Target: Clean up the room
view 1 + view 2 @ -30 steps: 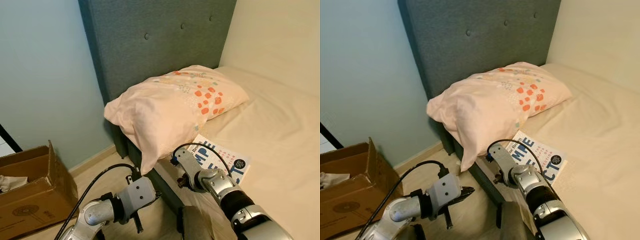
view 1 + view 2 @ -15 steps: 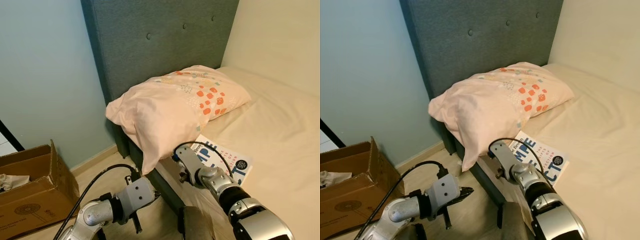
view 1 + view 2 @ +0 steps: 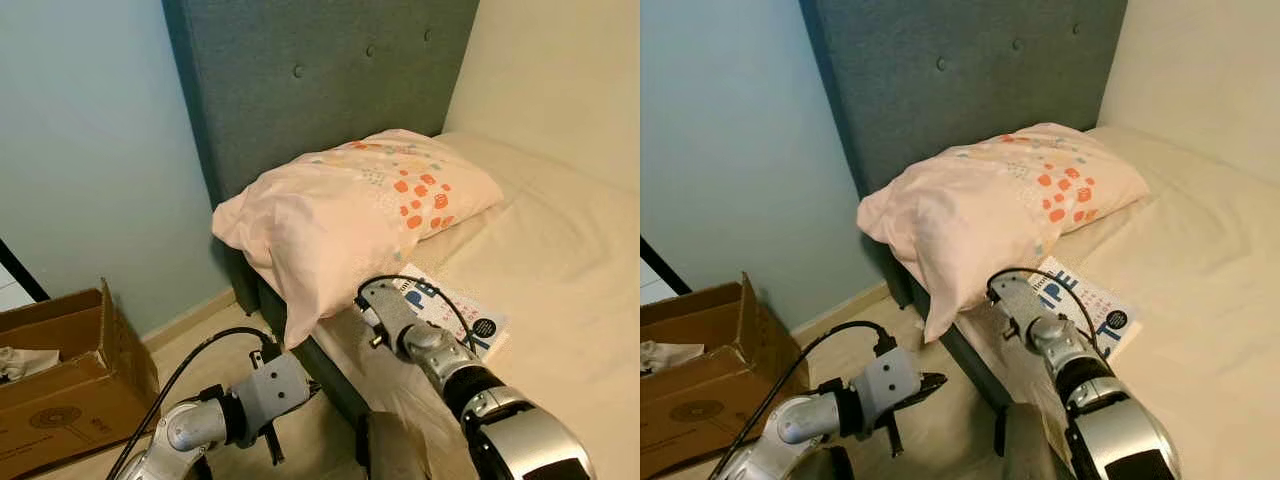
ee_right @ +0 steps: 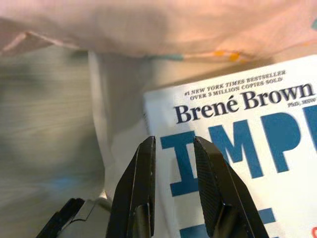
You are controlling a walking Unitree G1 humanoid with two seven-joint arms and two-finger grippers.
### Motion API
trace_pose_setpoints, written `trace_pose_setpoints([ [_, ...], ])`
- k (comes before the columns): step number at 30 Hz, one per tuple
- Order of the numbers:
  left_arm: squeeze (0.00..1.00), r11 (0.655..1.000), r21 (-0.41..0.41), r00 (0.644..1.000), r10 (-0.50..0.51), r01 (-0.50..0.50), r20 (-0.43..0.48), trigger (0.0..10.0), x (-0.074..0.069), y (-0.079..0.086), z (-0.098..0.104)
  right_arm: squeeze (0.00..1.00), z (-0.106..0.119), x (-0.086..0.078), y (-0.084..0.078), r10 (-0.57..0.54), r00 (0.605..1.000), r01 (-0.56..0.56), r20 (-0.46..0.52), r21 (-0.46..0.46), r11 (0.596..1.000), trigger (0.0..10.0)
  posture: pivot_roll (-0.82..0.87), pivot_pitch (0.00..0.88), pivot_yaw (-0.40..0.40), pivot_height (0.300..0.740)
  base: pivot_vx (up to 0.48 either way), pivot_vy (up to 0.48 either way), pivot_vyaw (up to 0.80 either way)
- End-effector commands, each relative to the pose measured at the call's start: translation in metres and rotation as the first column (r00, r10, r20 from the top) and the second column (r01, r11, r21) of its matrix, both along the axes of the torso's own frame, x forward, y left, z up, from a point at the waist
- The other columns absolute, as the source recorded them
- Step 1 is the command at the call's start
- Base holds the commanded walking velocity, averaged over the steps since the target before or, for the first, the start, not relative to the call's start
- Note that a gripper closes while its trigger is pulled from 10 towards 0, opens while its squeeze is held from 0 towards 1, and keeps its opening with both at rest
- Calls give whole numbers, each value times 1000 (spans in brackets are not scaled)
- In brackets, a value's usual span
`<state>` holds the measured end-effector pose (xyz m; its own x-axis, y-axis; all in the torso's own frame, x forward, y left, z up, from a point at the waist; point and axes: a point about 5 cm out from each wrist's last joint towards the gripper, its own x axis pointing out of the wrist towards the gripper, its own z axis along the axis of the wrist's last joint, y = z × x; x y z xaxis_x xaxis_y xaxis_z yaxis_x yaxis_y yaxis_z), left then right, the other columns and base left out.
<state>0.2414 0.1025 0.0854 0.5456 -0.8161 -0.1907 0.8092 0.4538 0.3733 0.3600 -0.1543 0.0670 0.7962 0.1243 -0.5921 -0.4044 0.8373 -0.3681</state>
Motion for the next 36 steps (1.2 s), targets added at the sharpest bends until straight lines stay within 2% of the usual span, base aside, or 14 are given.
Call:
trace_pose_setpoints([
  [1,0,1000,25,1000,3,-3,7,10000,-2,4,1,0,-2,-1,4,30,999,-29,-26,37,999,10000,-56,154,-49,553,0,0,0],
  [3,0,1000,24,1000,3,-3,6,10000,-3,4,1,0,-1,-1,8,59,998,-57,-31,50,997,10000,-56,154,-49,553,0,0,0],
  [7,0,1000,24,1000,20,-20,0,10000,-7,9,0,0,10,-4,40,339,939,-315,-56,250,915,10000,-45,144,-54,553,0,0,0],
  [8,0,996,6,996,85,-85,2,10000,-4,15,2,0,33,0,54,436,897,-432,74,359,827,10000,-38,137,-54,553,0,0,0],
  [13,0,951,-79,953,303,-300,20,10000,11,30,8,0,70,12,52,311,905,-408,291,382,829,10000,-36,123,-49,553,0,0,0],
  [14,0,880,-139,888,459,-455,1,10000,21,41,10,0,86,18,47,191,906,-345,379,395,852,10000,-38,115,-45,553,0,0,0],
  [16,0,639,-261,683,717,-724,-138,10000,34,65,10,0,105,21,33,-44,866,-194,497,415,889,10000,-50,96,-29,553,0,0,0],
  [17,0,639,-261,683,717,-724,-138,10000,34,65,10,0,105,21,33,-44,866,-194,497,415,889,10000,-50,96,-29,553,0,0,0],
  [19,0,450,-291,511,840,-844,-183,10000,39,86,9,0,94,13,24,-128,825,-94,550,357,929,10000,-54,81,-15,553,0,0,0],
  [20,0,450,-291,511,840,-844,-183,10000,39,86,9,0,94,13,24,-128,825,-94,550,357,929,10000,-54,81,-15,553,0,0,0],
  [21,0,317,-293,391,888,-902,-242,10000,40,102,6,0,70,-1,25,-116,835,-74,538,319,945,10000,-48,69,-4,553,0,0,0],
  [28,0,305,-290,376,898,-907,-230,10000,38,106,7,0,47,-14,27,-134,872,-66,471,385,921,10000,-43,61,-11,553,0,0,0],
  [31,0,354,-235,395,905,-905,-157,10000,36,101,10,0,39,-24,26,-133,904,-71,405,451,890,10000,-24,79,-46,553,0,0,0],
  [36,0,326,-221,363,918,-919,-160,10000,40,99,12,0,41,-29,24,-136,907,-65,399,452,890,10000,-44,54,-31,562,0,0,0],
])
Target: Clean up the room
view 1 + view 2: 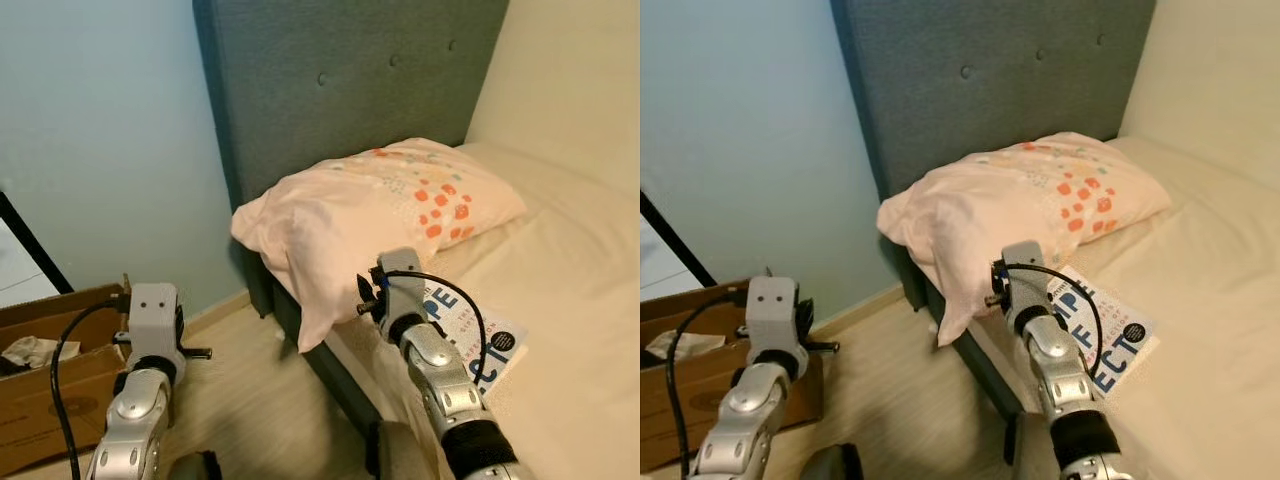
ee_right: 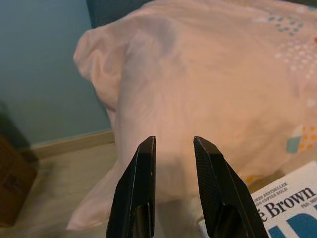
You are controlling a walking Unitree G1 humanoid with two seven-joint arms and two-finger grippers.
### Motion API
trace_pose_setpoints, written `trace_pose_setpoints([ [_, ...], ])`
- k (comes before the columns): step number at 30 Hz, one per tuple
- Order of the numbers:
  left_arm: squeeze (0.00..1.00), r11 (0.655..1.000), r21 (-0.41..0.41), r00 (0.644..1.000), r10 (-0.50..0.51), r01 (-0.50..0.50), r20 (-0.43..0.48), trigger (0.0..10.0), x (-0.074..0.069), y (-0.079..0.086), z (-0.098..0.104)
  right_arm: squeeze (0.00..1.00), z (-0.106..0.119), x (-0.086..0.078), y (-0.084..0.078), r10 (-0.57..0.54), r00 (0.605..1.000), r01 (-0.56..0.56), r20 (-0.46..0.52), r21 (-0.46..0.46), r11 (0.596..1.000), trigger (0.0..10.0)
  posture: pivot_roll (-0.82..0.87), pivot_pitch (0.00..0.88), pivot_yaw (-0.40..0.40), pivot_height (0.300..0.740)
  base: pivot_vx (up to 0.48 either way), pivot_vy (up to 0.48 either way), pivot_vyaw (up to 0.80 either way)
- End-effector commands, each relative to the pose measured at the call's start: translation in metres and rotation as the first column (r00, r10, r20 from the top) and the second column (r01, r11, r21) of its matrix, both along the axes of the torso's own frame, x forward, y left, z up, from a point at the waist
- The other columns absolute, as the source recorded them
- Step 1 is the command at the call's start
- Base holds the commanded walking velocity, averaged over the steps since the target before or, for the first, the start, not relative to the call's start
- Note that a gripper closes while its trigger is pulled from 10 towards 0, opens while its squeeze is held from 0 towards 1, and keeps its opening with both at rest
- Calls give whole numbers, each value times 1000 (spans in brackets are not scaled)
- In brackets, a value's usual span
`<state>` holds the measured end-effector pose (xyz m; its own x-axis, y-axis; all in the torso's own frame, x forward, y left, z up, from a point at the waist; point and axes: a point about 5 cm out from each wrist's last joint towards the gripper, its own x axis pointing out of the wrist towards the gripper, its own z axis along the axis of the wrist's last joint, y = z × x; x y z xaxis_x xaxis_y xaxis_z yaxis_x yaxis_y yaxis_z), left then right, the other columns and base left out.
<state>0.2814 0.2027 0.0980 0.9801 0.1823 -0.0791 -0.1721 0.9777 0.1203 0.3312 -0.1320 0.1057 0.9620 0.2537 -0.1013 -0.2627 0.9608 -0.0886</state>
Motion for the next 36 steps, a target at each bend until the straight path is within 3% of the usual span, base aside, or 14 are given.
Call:
trace_pose_setpoints([
  [1,0,1000,-9,1000,13,-13,0,10000,3,-5,3,0,7,-2,0,8,1000,-8,10,8,1000,10000,-55,58,-25,567,0,0,0],
  [4,0,997,58,998,-61,59,33,10000,14,-14,7,0,2,-1,0,23,1000,-22,-17,13,1000,10000,-57,38,-54,582,0,0,0],
  [6,0,997,55,998,-54,52,30,10000,15,-14,6,0,-2,-1,-1,26,999,-26,-36,1,1000,10000,-57,32,-70,582,0,0,0],
  [9,0,999,25,999,-30,29,25,10000,14,-15,6,0,-2,0,2,82,996,-83,-40,-38,996,10000,-40,13,-117,582,0,0,0],
  [16,0,1000,16,1000,-9,9,8,10000,6,-20,-1,0,5,3,4,148,989,-150,-25,-104,983,10000,-54,0,-144,582,0,0,0],
  [20,0,1000,27,1000,-15,15,-1,10000,4,-26,-3,0,7,5,2,135,990,-137,-27,-83,987,10000,-42,7,-152,582,0,0,0],
  [22,0,999,46,1000,-23,23,-6,10000,4,-27,-1,0,6,4,1,119,992,-120,-37,-34,992,10000,-35,11,-135,592,0,0,0],
  [36,0,997,77,999,-22,19,33,10000,12,-17,10,0,0,2,3,59,998,-59,-15,-1,998,10000,-23,0,-59,602,0,0,0],
])
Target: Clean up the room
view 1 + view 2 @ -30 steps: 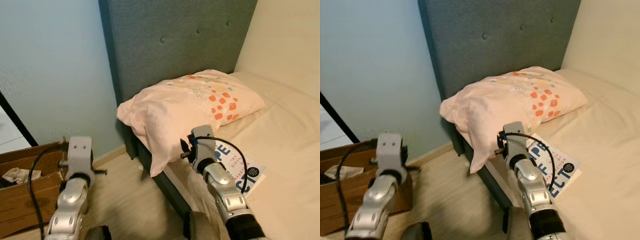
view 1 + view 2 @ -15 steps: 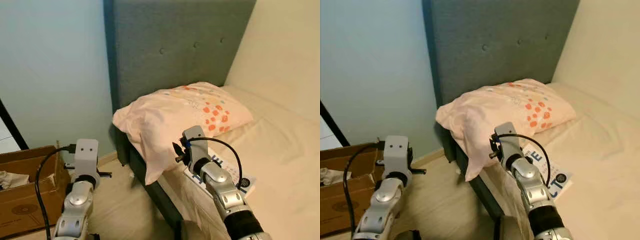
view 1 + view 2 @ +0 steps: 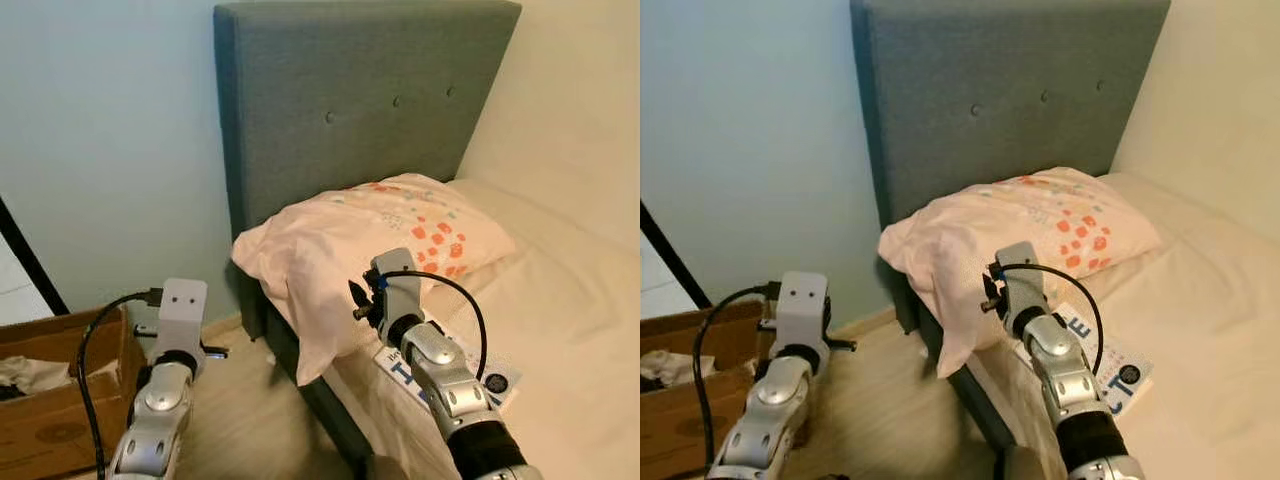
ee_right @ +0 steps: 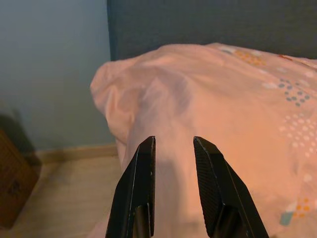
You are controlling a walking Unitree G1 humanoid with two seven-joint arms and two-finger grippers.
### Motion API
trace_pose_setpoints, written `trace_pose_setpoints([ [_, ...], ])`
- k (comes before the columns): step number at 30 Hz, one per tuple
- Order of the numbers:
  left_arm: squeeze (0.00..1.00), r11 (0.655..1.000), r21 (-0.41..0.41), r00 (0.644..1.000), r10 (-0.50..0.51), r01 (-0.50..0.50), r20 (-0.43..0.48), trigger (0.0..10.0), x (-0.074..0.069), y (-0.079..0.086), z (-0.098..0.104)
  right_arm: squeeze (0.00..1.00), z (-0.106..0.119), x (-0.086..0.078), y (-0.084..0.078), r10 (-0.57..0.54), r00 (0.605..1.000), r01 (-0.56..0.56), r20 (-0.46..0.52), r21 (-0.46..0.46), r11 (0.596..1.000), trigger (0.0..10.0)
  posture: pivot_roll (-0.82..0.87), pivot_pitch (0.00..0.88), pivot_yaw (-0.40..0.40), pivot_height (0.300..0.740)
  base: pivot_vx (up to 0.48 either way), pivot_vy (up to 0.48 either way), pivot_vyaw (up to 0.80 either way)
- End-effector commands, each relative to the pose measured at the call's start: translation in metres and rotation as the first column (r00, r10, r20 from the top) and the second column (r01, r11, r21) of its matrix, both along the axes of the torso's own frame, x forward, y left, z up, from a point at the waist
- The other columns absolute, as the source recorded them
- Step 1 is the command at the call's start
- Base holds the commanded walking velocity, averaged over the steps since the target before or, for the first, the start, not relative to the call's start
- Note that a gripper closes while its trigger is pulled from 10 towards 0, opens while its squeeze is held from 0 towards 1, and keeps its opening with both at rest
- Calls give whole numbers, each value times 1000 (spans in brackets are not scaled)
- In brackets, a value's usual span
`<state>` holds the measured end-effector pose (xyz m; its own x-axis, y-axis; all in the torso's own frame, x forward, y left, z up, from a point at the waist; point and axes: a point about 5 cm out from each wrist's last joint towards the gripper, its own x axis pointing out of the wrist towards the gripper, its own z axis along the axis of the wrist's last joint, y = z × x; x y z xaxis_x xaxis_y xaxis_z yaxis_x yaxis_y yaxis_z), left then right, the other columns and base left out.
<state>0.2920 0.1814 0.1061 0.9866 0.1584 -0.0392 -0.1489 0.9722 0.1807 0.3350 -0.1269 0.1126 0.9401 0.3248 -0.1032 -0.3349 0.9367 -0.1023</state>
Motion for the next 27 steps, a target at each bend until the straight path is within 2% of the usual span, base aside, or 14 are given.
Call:
trace_pose_setpoints([
  [1,0,1000,10,1000,8,-8,5,10000,1,5,2,0,-6,-1,-2,-17,1000,17,-18,11,1000,10000,-23,0,-59,602,0,0,0],
  [11,0,999,5,999,41,-41,13,10000,2,10,4,0,-3,0,5,1,1000,-1,-3,27,1000,10000,-17,0,-72,602,0,0,0],
  [27,0,999,13,999,36,-37,24,10000,3,12,7,0,1,2,4,1,1000,-2,20,55,999,10000,-10,0,-65,602,0,0,0],
])
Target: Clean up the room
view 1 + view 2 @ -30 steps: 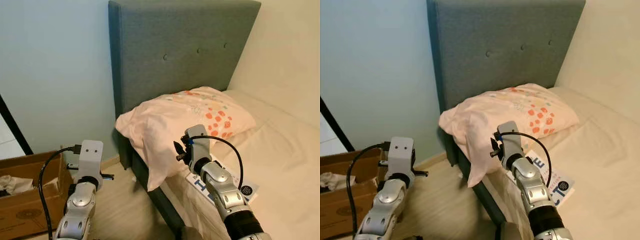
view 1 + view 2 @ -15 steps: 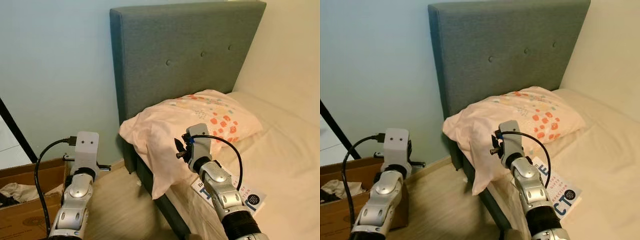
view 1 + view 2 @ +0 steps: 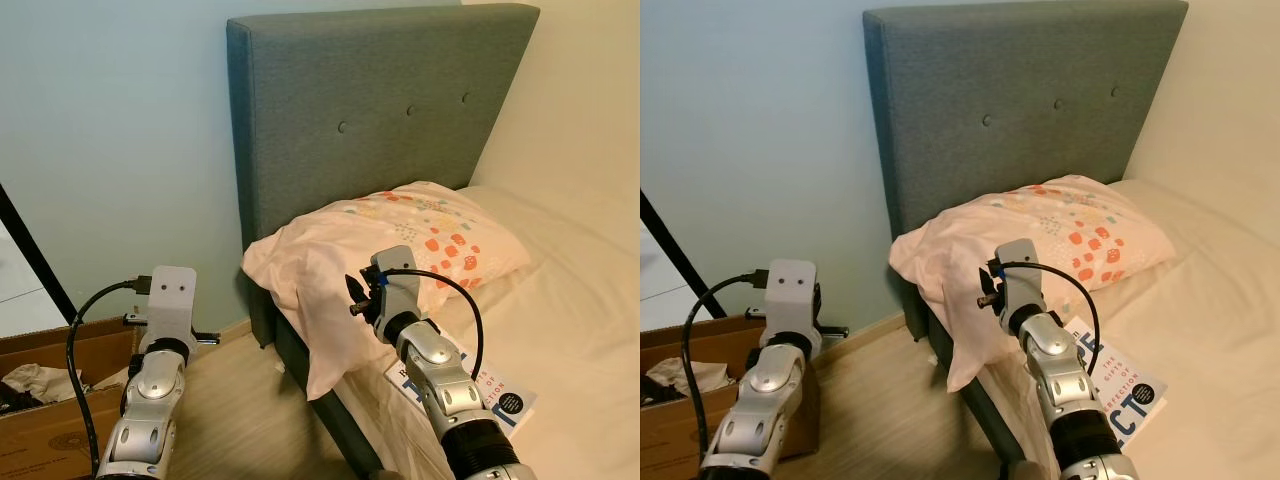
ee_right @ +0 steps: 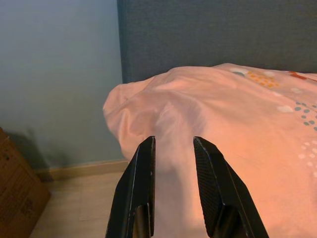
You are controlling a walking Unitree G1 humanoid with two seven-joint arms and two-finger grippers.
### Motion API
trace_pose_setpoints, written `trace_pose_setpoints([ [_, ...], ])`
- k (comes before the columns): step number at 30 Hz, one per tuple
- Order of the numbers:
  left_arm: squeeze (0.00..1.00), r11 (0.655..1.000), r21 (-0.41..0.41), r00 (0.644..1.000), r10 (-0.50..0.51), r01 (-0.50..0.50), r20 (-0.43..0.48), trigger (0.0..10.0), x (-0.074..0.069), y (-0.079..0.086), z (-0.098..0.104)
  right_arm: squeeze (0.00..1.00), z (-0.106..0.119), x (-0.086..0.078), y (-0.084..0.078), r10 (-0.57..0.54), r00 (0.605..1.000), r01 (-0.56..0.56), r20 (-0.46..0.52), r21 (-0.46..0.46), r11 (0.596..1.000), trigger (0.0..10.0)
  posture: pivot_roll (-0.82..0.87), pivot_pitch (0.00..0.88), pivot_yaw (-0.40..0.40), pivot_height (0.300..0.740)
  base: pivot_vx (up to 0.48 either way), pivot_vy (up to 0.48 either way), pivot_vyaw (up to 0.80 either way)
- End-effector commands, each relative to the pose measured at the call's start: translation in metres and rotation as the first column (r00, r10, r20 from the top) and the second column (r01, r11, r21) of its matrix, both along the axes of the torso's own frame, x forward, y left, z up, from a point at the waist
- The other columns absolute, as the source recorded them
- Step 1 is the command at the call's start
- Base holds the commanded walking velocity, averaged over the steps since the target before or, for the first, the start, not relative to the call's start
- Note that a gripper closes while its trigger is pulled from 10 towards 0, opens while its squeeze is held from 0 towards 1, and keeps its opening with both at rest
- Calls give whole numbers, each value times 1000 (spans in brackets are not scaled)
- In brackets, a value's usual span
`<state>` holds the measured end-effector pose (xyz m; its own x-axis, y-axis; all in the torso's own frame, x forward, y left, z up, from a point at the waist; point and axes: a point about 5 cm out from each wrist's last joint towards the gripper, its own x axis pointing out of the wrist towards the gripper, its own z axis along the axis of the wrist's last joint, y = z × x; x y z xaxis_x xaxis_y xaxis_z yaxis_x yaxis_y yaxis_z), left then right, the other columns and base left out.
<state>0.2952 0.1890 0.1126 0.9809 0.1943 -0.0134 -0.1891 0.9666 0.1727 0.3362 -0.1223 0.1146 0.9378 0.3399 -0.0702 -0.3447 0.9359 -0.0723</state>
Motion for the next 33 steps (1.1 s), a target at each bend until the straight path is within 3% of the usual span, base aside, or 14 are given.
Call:
trace_pose_setpoints([
  [1,0,1000,15,1000,-2,2,-10,10000,0,4,0,0,-1,1,0,-14,1000,14,-3,15,1000,10000,-10,0,-65,602,0,0,0],
  [33,0,999,-17,999,-49,49,-12,10000,0,-2,-5,0,6,0,5,37,998,-40,56,53,998,10000,-10,0,-60,626,0,0,0],
])
